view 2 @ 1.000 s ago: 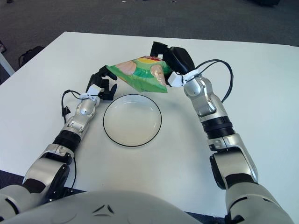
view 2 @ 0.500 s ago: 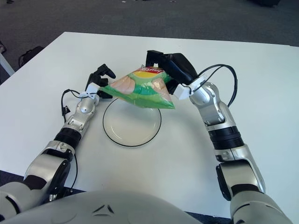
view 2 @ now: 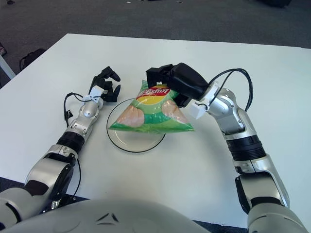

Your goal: Put the snack into the plate.

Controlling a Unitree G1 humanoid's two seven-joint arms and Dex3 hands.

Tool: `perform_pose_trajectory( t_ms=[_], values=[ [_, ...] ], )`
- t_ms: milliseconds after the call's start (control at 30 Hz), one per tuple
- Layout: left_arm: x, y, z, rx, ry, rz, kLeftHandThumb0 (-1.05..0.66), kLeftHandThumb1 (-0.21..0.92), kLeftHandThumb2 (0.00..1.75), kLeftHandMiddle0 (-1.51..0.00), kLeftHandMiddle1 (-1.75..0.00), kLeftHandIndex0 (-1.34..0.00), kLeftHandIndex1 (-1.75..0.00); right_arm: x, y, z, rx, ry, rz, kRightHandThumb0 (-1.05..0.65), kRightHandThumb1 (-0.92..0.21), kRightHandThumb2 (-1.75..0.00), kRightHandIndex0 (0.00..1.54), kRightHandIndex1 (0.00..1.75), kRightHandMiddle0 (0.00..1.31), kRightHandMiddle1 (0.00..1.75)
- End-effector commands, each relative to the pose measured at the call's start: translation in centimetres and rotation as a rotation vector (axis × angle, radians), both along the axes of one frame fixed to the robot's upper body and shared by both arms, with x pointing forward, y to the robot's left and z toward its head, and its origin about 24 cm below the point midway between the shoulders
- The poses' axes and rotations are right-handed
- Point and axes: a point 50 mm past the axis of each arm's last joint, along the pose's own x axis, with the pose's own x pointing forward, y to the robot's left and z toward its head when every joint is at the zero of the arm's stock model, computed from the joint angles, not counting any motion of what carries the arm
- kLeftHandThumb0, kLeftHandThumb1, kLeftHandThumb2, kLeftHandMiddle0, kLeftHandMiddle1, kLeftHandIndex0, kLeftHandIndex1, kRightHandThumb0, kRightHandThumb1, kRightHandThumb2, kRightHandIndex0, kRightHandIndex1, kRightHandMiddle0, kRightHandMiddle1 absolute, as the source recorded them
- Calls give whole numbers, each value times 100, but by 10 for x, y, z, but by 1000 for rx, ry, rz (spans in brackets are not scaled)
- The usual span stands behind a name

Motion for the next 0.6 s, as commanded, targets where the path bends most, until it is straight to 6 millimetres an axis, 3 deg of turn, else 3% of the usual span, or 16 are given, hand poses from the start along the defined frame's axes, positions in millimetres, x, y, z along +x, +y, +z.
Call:
perform_pose_trajectory(
  t_ms=[0,167,233,267,333,367,433,567],
  values=[
    [-28,10,-57,40,212,40,-46,37,124,-110,-175,-57,-175,-4,-1,1,-40,11,34,0,-3,-163,80,174,64,171],
    [-28,9,-58,43,209,44,-46,37,125,-109,-175,-57,-175,-5,-2,1,-66,10,44,0,-14,-148,75,174,60,159],
    [-28,7,-58,40,206,45,-47,36,126,-110,-175,-58,-175,-4,-4,1,-89,13,59,0,-32,-127,62,175,47,159],
    [-27,5,-57,40,200,43,-47,36,126,-111,-175,-58,-175,-4,-4,0,-102,12,75,0,-47,-110,51,175,36,162],
    [-27,2,-54,41,187,37,-47,35,127,-114,-175,-58,-175,-5,-5,-2,-127,9,104,-9,-34,-120,21,147,15,145],
    [-28,0,-53,44,180,31,-47,35,128,-115,-175,-59,-175,-5,-5,-2,-153,1,123,-11,-33,-121,17,136,12,140],
    [-28,-2,-52,49,172,25,-48,33,130,-118,-175,-60,-175,-5,-6,-3,-180,-9,143,-20,-31,-121,7,95,5,118],
    [-28,-1,-52,86,158,26,-48,31,132,-118,-175,-61,-175,-6,-9,-4,-248,-32,168,-33,-40,-111,1,51,1,93]
  ],
)
